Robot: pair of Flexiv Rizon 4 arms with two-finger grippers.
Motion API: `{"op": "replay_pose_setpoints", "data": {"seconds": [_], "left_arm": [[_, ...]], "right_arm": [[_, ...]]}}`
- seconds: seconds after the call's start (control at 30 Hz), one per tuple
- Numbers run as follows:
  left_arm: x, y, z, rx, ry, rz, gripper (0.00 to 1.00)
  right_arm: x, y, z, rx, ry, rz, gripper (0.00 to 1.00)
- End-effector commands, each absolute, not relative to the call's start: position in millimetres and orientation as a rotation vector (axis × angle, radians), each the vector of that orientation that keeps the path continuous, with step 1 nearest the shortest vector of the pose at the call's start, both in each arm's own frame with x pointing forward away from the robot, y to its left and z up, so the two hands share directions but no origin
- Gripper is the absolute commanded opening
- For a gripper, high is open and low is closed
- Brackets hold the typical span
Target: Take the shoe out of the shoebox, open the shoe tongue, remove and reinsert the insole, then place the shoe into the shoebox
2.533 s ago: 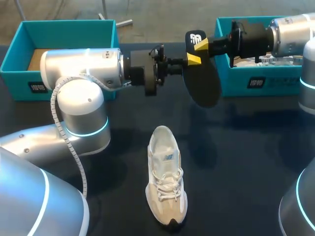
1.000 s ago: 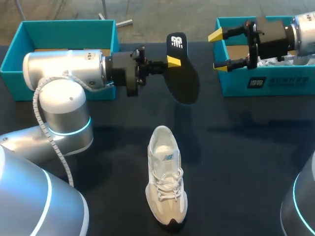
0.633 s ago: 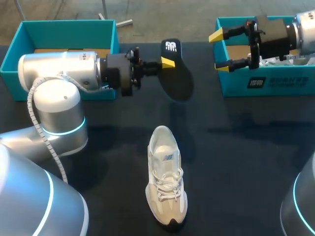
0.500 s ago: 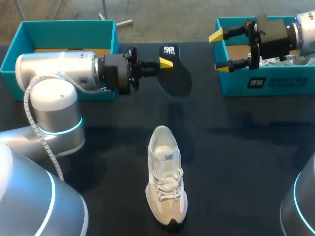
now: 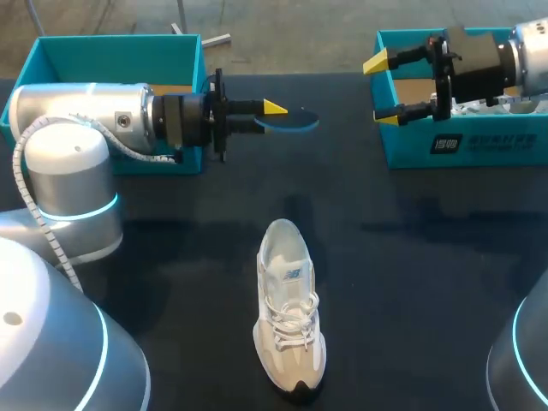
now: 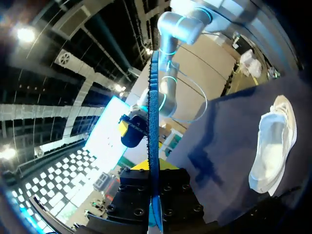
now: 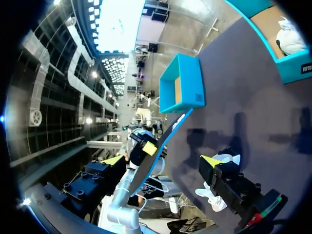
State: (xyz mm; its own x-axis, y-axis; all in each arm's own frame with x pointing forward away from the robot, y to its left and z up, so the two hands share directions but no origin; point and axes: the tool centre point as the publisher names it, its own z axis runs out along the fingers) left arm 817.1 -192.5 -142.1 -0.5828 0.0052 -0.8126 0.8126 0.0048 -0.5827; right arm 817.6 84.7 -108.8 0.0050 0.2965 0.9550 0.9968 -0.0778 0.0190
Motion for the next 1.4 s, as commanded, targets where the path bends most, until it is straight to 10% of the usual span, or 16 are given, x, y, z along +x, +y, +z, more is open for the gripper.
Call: {"op": "replay_pose_setpoints", "data": {"seconds": [0.03, 0.9, 1.4], "left_arm": [[822.1, -192.1, -141.3, 0.865, 1.662, -1.648, 0.0], [818.0, -173.6, -102.2, -0.491, 2.38, -2.791, 0.0], [812.7, -176.3, -107.4, -0.362, 2.469, -2.72, 0.0]], "right_arm": [[816.9, 85.1, -108.6, -1.492, -1.396, -1.114, 1.0], [816.9, 85.1, -108.6, -1.492, -1.396, -1.114, 1.0], [816.9, 85.1, -108.6, -1.492, -1.396, -1.114, 1.0]]}}
